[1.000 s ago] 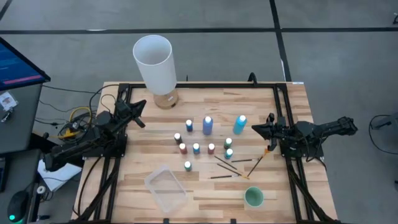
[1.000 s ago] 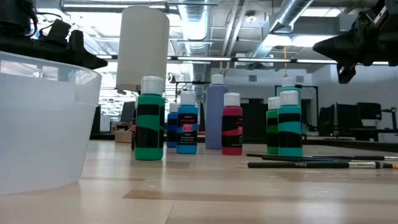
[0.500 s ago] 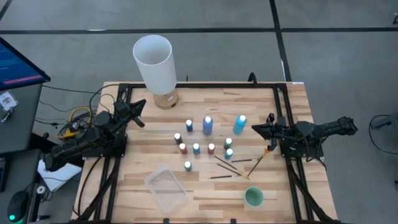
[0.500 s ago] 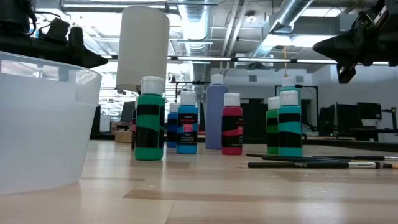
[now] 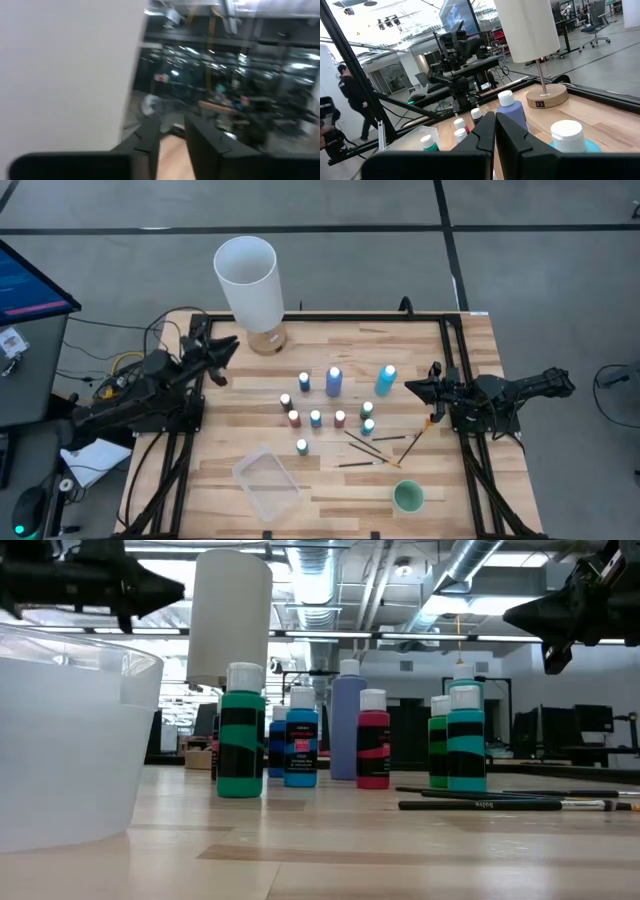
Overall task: Pick & Place Paint Supplies
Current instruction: Put the black paint bottle into the transparent bin
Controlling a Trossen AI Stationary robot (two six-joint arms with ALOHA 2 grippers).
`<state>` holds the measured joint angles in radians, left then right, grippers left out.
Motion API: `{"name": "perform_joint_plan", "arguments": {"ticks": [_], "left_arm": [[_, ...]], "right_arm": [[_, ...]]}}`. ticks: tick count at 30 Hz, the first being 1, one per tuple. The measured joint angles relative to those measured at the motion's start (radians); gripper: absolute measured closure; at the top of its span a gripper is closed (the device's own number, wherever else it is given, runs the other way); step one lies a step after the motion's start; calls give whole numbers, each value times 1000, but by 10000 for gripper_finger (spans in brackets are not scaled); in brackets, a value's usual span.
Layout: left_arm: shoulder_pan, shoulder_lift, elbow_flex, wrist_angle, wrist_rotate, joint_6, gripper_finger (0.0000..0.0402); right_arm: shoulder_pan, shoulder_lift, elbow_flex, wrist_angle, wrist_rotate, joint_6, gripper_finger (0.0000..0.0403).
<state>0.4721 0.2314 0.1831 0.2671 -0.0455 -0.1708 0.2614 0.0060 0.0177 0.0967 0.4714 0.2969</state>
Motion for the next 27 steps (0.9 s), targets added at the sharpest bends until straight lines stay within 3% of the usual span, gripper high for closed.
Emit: {"name": "perform_joint_plan", "arguments": {"ticks": [9,13,19,27], "left_arm": [[-41,384,174,-14,195,-13,150],[-90,557,294,-140,230,40,102],[-148,740,447,-406,218,113,80],[-233,824,458,-455,211,151,87]], "right_arm": [[0,0,0,0,0,0,394],[0,0,0,0,0,0,394],[0,0,0,0,0,0,394],[0,0,0,0,0,0,394]]}}
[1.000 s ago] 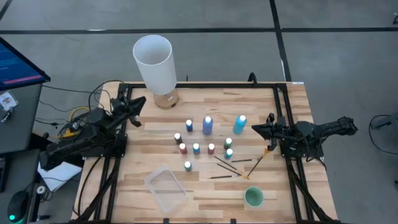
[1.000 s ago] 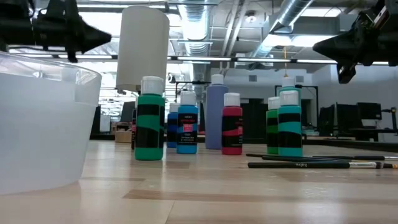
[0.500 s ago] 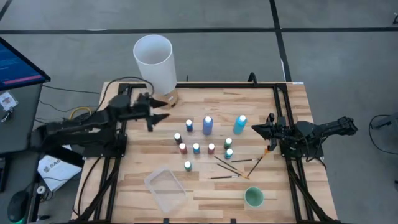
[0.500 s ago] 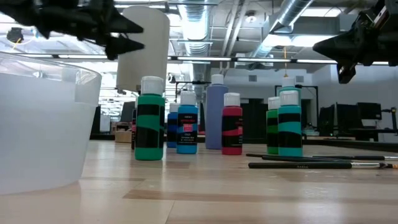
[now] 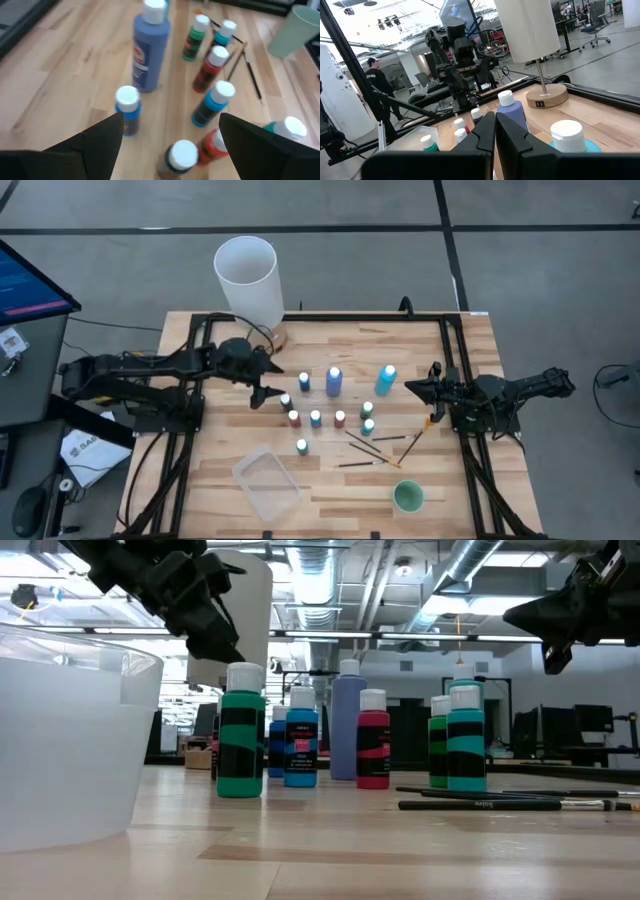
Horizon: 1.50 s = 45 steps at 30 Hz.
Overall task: Pick & Place Paint Supplies
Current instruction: Put the black paint bottle into the transparent bin
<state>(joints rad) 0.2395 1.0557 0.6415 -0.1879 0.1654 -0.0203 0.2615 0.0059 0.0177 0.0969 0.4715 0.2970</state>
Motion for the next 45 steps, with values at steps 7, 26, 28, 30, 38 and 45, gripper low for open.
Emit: {"name": "perform_joint_plan", "arguments": {"ticks": [7,26,28,30,38,45], "left_arm": [[-99,0,0,-1,0,6,88],[-151,142,0,6,-157,50,88],[-146,160,0,6,-157,53,88],[-144,173,0,8,-157,65,88],[-144,190,-32,17,-180,65,88],[-144,181,-42,34,-195,61,111]], "right_arm": [[0,0,0,0,0,0,394],[0,0,0,0,0,0,394],[0,0,0,0,0,0,394],[0,0,0,0,0,0,394],[0,0,0,0,0,0,394],[0,0,0,0,0,0,394]]}}
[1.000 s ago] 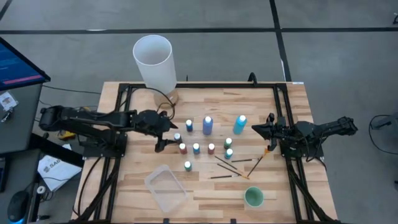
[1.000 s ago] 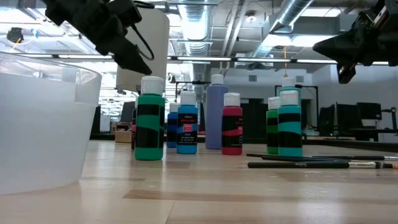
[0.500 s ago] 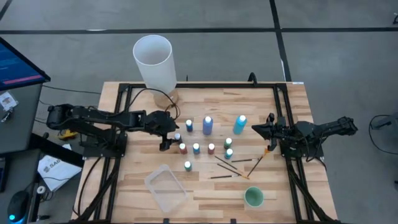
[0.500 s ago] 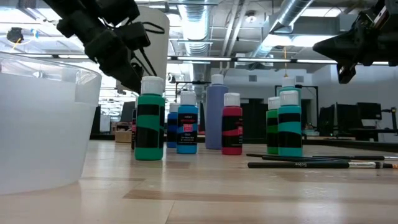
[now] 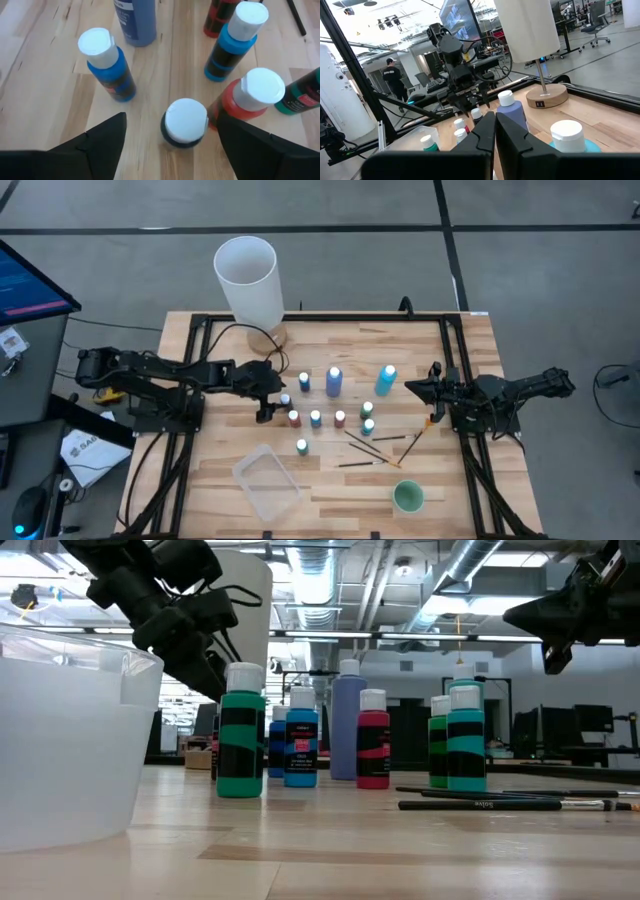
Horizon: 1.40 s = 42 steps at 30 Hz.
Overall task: Pick & Place Paint Supplies
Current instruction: Put the black paint bottle into the transparent bin
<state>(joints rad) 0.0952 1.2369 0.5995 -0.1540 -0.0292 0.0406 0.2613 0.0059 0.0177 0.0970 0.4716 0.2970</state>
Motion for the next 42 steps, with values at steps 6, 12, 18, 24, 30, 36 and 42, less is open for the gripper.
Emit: {"name": "perform_joint_plan", "arguments": {"ticks": [6,12,18,24,30,36,42], "left_arm": [[0,0,0,3,0,5,157],[0,0,0,6,1,5,196],[0,0,-1,6,26,5,240],[0,0,-1,9,26,-16,293],[0,0,-1,14,25,-40,324],[0,-27,-1,7,11,-79,323],[0,-122,-1,7,8,-100,325]], "right_arm": [[0,0,0,0,0,0,394],[0,0,0,0,0,0,394],[0,0,0,0,0,0,394],[0,0,0,0,0,0,394],[0,0,0,0,0,0,394],[0,0,0,0,0,0,394],[0,0,0,0,0,0,394]]}}
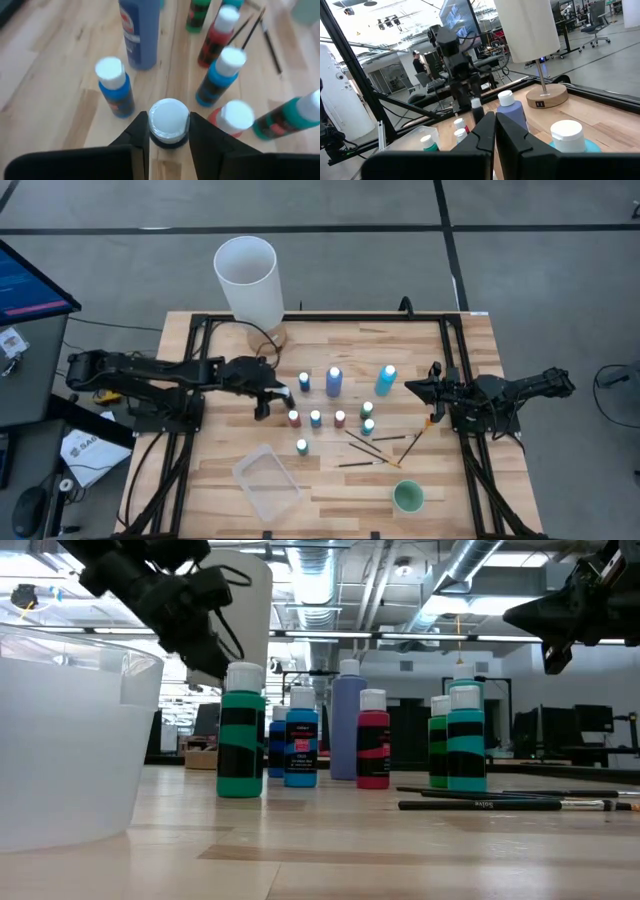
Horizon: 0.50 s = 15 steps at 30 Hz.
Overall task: Pick & Place Paint Supplies
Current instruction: Put the black paint bottle into the transparent bin
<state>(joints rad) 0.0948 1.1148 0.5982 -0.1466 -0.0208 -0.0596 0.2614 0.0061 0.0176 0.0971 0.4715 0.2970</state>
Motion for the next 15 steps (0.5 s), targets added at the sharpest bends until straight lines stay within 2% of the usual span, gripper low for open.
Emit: {"name": "perform_joint_plan", "arguments": {"ticks": [4,9,15], "left_arm": [[-20,-84,0,-17,2,-9,325],[-87,-209,0,-20,72,-19,325],[-162,-348,0,-84,76,-60,325]], "right_arm": [[0,0,0,0,0,0,394],[0,0,0,0,0,0,394],[0,0,0,-1,0,0,394]]}}
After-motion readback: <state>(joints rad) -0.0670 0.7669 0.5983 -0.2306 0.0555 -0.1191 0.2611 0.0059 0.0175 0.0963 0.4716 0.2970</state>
